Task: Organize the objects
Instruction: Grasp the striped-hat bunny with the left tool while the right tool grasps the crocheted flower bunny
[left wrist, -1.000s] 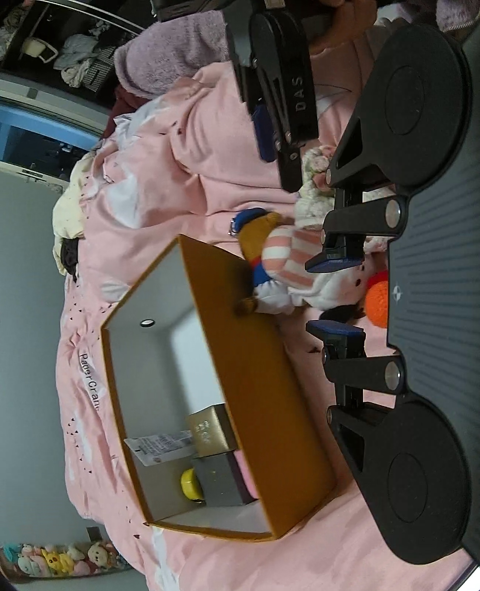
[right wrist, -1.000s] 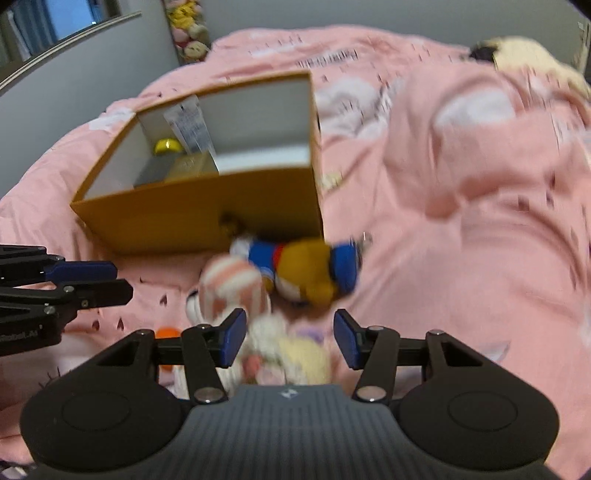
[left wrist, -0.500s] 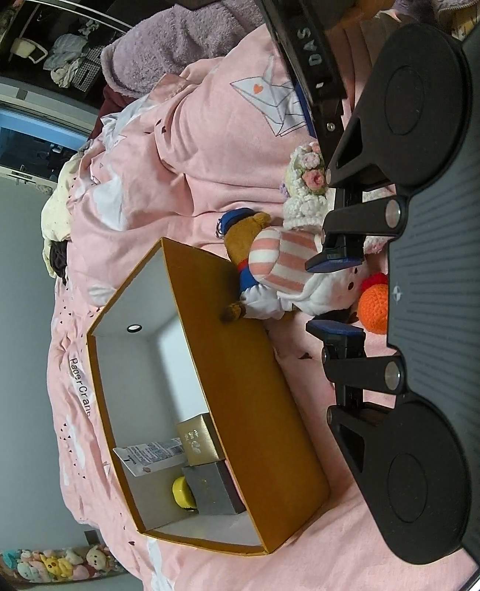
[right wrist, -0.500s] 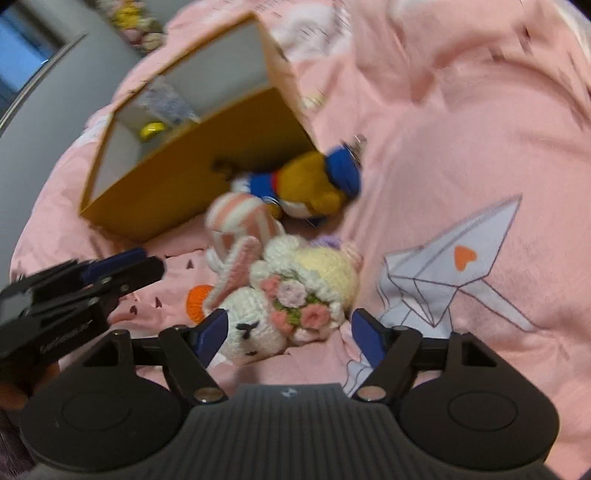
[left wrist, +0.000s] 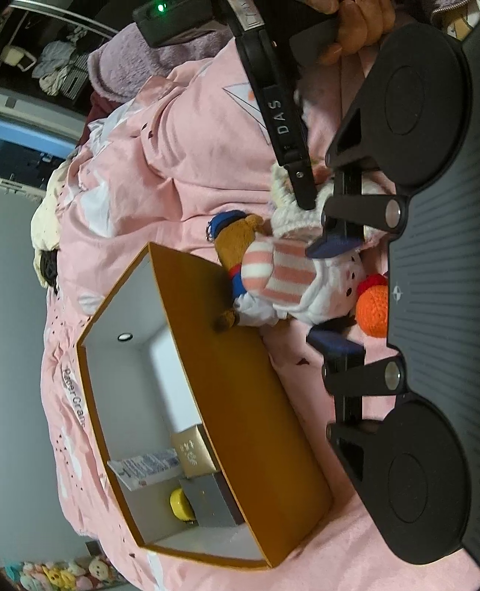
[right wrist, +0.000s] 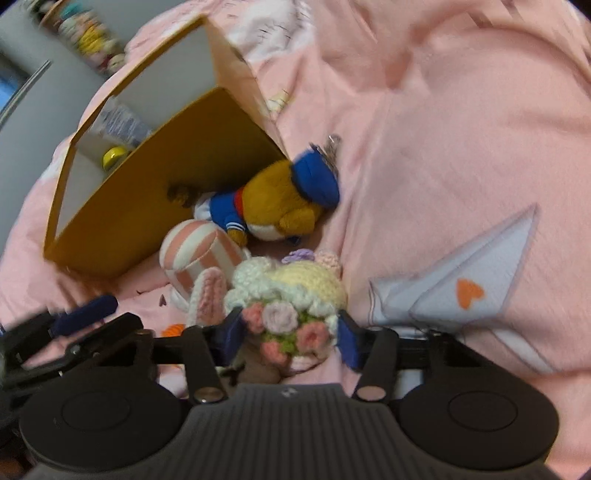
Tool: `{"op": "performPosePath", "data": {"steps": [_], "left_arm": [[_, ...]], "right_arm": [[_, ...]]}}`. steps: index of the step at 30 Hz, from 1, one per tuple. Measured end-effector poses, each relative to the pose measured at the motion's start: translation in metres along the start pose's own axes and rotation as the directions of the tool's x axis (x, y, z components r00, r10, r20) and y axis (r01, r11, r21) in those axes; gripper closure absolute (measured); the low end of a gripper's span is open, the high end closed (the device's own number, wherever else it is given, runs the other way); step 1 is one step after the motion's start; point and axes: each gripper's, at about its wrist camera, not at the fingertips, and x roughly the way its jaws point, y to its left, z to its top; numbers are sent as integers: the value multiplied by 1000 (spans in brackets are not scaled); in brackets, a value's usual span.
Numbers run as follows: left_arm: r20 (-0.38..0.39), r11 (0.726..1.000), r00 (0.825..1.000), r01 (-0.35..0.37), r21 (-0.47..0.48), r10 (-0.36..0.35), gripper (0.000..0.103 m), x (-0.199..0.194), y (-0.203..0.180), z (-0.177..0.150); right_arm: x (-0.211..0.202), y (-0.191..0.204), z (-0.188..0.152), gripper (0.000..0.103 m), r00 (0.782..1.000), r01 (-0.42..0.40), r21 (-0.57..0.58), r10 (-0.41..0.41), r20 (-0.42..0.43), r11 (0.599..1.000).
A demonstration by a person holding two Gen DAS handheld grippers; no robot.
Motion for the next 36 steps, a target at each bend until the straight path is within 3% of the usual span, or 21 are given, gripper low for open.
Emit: {"op": "performPosePath", "data": {"steps": [7, 10, 12, 14, 16, 22, 26, 36], "left_arm": [[-52, 997, 999, -6, 76, 10, 49, 20, -8, 4], [-82, 997, 997, 9, 82, -2, 49, 30, -8, 6], [-106, 994, 994, 28, 101, -18, 49, 39, -11, 6], [-122, 991, 992, 37, 128, -21, 47, 45, -15, 7], [-125, 989, 992, 39, 143, -21, 37, 51, -18, 6], [-164, 987, 986, 54, 152, -29, 30, 66, -20, 3], [-167, 982, 986, 23, 190, 10, 26, 79, -25, 2], [-155, 985, 988, 13, 174, 15, 29, 84, -28, 0]], "right_arm": [[-22, 18, 7, 55, 993, 70, -184, -50, 111, 980], [-32, 27, 13, 55, 975, 178, -307, -126, 184, 935], [-28, 30, 16, 55, 979, 179, -364, -129, 157, 914], [-17, 28, 18, 54, 983, 168, -366, -130, 127, 915], [-8, 25, 17, 52, 984, 168, -360, -136, 114, 918], [5, 12, 27, 43, 993, 115, -285, -99, 69, 952], [10, 6, 28, 39, 996, 81, -260, -70, 52, 962], [16, 8, 25, 43, 996, 79, -291, -63, 64, 954]]}}
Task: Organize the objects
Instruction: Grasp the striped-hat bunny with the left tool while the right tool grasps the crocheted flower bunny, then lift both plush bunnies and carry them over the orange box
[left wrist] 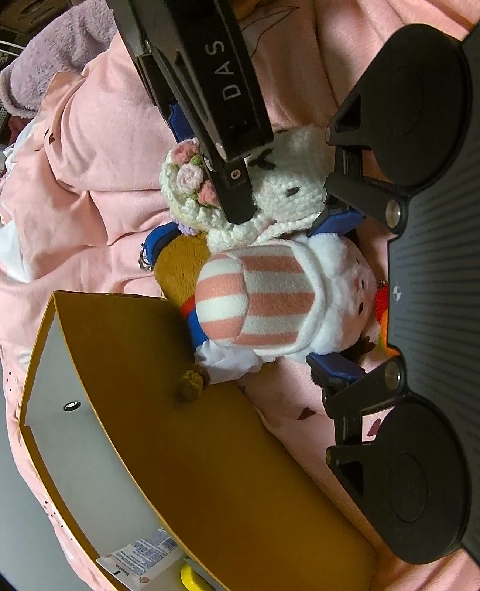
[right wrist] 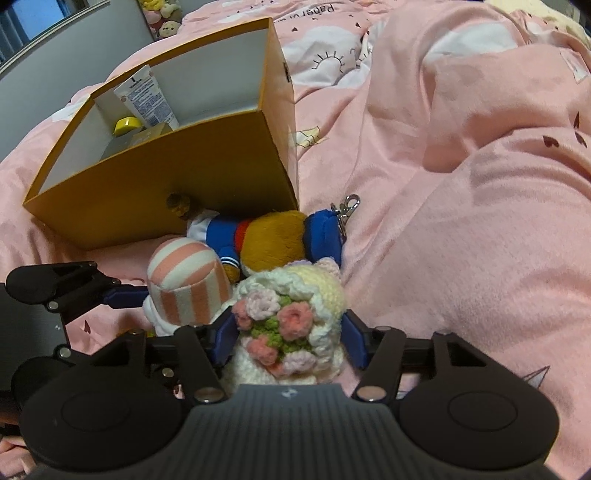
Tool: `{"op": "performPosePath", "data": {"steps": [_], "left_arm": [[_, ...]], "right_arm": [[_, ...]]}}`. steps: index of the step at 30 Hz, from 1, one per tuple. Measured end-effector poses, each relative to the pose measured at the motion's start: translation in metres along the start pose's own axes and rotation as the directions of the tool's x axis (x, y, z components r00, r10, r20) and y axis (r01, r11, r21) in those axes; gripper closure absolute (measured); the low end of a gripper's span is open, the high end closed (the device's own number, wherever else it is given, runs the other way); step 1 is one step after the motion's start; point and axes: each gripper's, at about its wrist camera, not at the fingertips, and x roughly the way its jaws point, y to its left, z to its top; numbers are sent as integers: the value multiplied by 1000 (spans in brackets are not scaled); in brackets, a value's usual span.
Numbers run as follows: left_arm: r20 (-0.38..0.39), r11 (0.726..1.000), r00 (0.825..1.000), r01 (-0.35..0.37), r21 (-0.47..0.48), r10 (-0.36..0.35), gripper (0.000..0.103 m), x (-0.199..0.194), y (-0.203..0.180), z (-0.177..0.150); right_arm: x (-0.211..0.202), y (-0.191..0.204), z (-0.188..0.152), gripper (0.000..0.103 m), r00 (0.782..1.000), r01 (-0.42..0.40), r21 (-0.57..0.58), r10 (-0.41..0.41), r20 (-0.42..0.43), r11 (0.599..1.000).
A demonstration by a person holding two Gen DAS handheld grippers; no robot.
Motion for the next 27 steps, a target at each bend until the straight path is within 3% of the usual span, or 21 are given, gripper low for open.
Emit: {"op": "performPosePath", "data": {"steps": [9, 15, 23, 27], "left_arm": [[60, 991, 997, 45, -126, -37, 36, -31, 15, -10], [134, 978, 990, 71, -198, -45, 36, -75, 27, -14], [249, 966, 969, 62, -252, 2, 37, -134, 50, 7], [299, 947, 954, 83, -310, 15, 37, -158, 72, 20]], "right_arm": [[-32, 1, -2, 45, 997, -23, -20, 25, 75, 1000], [-60, 9, 7, 45, 982, -34, -85, 49, 185, 996], [-89, 37, 39, 45, 927, -39, -291, 143, 346, 956], [-98, 56, 61, 45, 894, 34, -423, 162, 418, 905]]}}
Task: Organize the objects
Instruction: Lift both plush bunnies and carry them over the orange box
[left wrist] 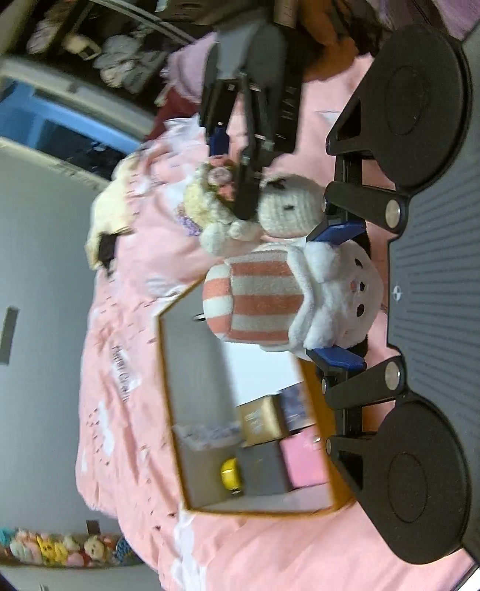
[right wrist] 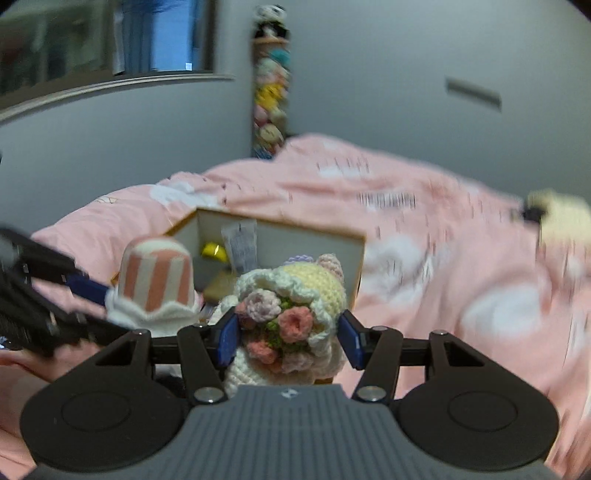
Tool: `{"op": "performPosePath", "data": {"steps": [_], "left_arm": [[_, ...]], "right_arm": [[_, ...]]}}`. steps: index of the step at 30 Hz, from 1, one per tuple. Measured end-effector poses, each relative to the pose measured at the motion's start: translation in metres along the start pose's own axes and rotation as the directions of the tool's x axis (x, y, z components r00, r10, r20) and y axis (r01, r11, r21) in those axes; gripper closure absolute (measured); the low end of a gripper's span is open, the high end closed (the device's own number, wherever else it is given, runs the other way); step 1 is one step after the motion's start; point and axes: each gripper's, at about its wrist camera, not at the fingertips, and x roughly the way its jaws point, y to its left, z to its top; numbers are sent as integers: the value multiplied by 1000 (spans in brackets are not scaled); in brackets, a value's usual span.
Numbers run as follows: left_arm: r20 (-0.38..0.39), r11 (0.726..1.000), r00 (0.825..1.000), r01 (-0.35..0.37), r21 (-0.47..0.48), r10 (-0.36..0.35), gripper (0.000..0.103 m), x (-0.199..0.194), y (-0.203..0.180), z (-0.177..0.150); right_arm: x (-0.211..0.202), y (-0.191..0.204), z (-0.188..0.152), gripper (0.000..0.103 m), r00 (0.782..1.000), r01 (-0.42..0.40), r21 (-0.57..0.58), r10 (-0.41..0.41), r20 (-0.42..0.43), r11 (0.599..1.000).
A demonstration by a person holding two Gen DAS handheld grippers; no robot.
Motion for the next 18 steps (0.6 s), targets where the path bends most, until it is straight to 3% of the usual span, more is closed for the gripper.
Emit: {"op": "performPosePath", "data": {"steps": [4, 8, 11, 18], "left_arm": [[74, 999, 996, -42, -16, 43, 37, -10, 13, 34], [89, 994, 991, -99, -51, 103, 37, 2, 29, 62], [55, 991, 993, -100, -84, 105, 37, 24, 42, 72], [-83, 990, 994, -80, -114, 71, 38, 88, 59, 62]], "right_arm": [[12, 3, 25, 45, 999, 4, -111, 1, 46, 994], [39, -3, 42, 45, 999, -3, -142, 9, 35, 990], [63, -10, 48, 45, 1000, -12, -149, 13, 3, 989], [114, -18, 42, 45, 992, -50, -188, 27, -125, 981]]}}
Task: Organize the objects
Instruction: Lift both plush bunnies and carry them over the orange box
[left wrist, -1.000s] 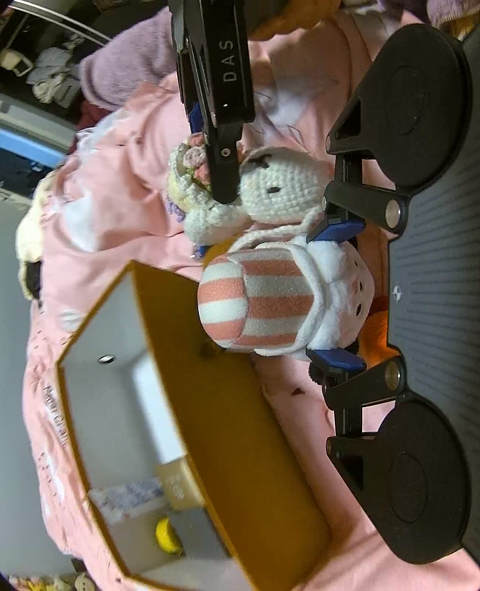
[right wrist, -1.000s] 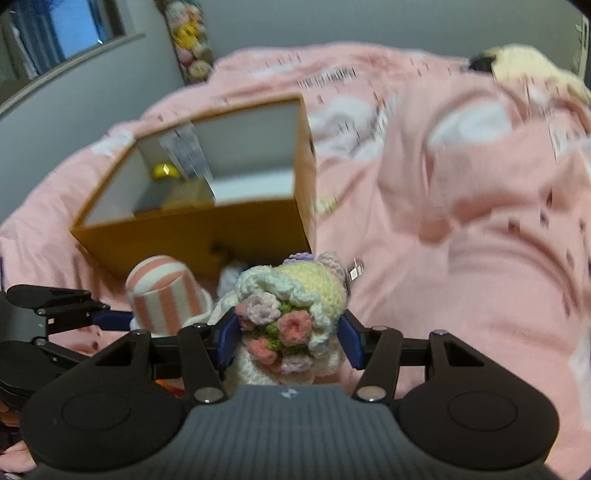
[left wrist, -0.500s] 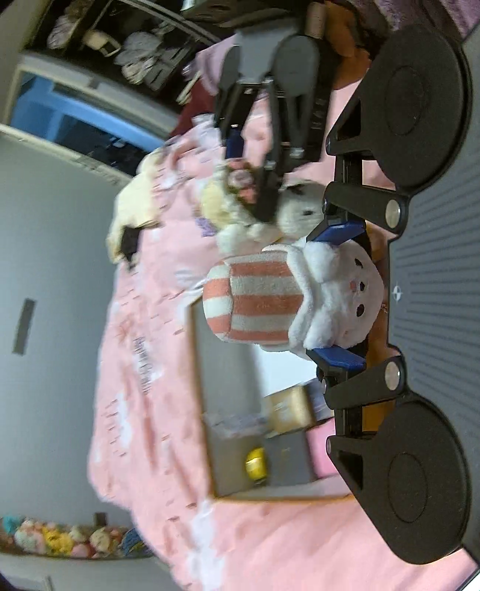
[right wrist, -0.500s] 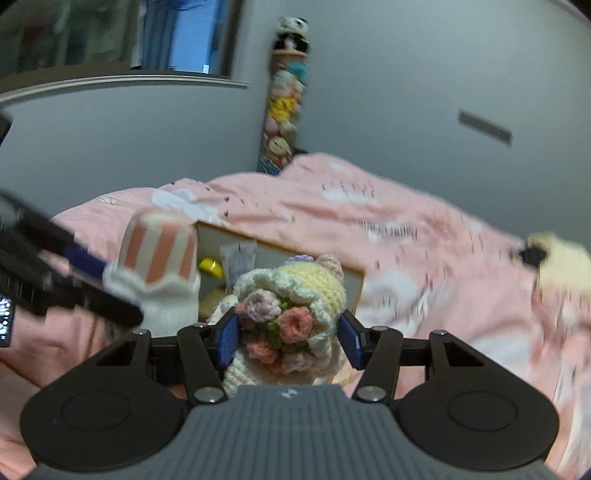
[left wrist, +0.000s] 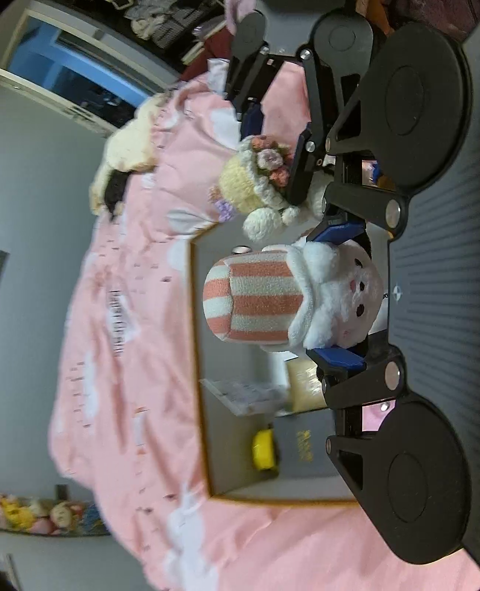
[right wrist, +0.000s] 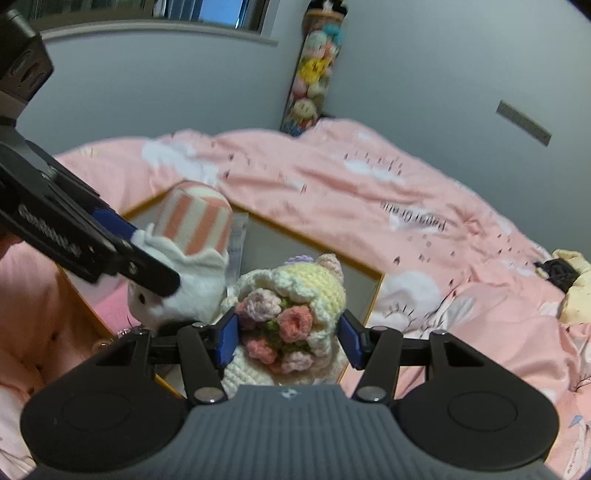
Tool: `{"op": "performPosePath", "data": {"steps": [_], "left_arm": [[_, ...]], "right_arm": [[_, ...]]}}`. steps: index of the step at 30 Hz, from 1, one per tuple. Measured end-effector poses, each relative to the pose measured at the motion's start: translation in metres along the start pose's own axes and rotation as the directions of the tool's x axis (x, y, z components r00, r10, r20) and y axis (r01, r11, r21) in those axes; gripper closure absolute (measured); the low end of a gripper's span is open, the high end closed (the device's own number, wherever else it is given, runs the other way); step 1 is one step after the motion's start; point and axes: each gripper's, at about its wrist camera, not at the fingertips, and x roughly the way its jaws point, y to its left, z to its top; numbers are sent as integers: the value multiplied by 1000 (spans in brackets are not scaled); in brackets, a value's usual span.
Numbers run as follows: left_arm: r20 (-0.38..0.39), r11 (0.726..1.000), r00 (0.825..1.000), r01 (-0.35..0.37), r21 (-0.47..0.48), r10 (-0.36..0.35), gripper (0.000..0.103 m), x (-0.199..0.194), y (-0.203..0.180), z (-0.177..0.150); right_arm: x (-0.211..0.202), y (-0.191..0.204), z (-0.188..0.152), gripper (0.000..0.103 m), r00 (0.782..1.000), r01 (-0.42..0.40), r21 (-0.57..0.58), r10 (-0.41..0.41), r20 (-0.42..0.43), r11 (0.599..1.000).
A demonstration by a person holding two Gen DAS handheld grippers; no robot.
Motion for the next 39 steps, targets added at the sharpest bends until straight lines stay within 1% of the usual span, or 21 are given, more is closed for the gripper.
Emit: {"op": "performPosePath", "data": {"steps": [4, 7, 10, 13, 18, 22, 25, 27, 30, 33, 34, 35, 36, 37, 38, 39], "left_arm": [[-87, 1000, 996, 27, -6, -27, 38, 27, 3, -7], [-116, 999, 993, 33, -30, -36, 38, 39, 6, -9], [-154, 997, 986, 48, -65, -57, 38, 52, 10, -10], [-195, 994, 979, 42, -102, -61, 38, 65, 14, -12], [-240, 993, 969, 25, -114, -52, 38, 81, 16, -18], [-248, 993, 967, 32, -116, -60, 36, 85, 17, -18], [-240, 991, 969, 35, -126, -65, 33, 86, 17, -17], [-224, 991, 972, 36, -132, -65, 33, 86, 16, -17], [-192, 989, 977, 65, -130, -89, 33, 79, 13, -18], [-165, 990, 983, 62, -127, -83, 33, 68, 12, -17], [-153, 991, 985, 60, -119, -78, 33, 64, 11, -16], [-144, 992, 987, 60, -113, -76, 37, 60, 10, -16], [-135, 992, 988, 60, -109, -74, 42, 57, 10, -15], [-129, 993, 989, 59, -101, -72, 52, 55, 9, -15], [-129, 994, 989, 56, -94, -68, 56, 54, 8, -15], [-133, 995, 989, 51, -83, -62, 61, 55, 7, -15]], "right_arm": [[14, -5, -3, 45, 998, -24, 11, 25, -50, 1000], [25, -6, -2, 45, 995, -58, 10, 58, -83, 998], [37, -2, -3, 45, 990, -71, -14, 69, -124, 997], [53, 1, -5, 45, 981, -77, -53, 67, -180, 996], [72, 1, -14, 45, 966, -101, -68, 82, -246, 993], [77, 0, -17, 44, 962, -105, -72, 83, -260, 992], [77, 3, -17, 40, 961, -111, -83, 86, -262, 990], [76, 4, -17, 41, 960, -116, -84, 90, -265, 990], [71, 4, -16, 41, 962, -112, -70, 91, -259, 991], [63, -1, -14, 41, 966, -101, -35, 89, -243, 994], [61, -3, -14, 47, 966, -99, -23, 91, -241, 995], [59, -4, -14, 57, 966, -101, -10, 96, -241, 995], [57, -5, -14, 61, 965, -105, 0, 102, -241, 994], [56, -5, -14, 66, 964, -109, 6, 107, -242, 994], [55, -4, -15, 72, 964, -113, 7, 112, -243, 994], [55, -3, -16, 75, 962, -120, 4, 117, -246, 993]]}}
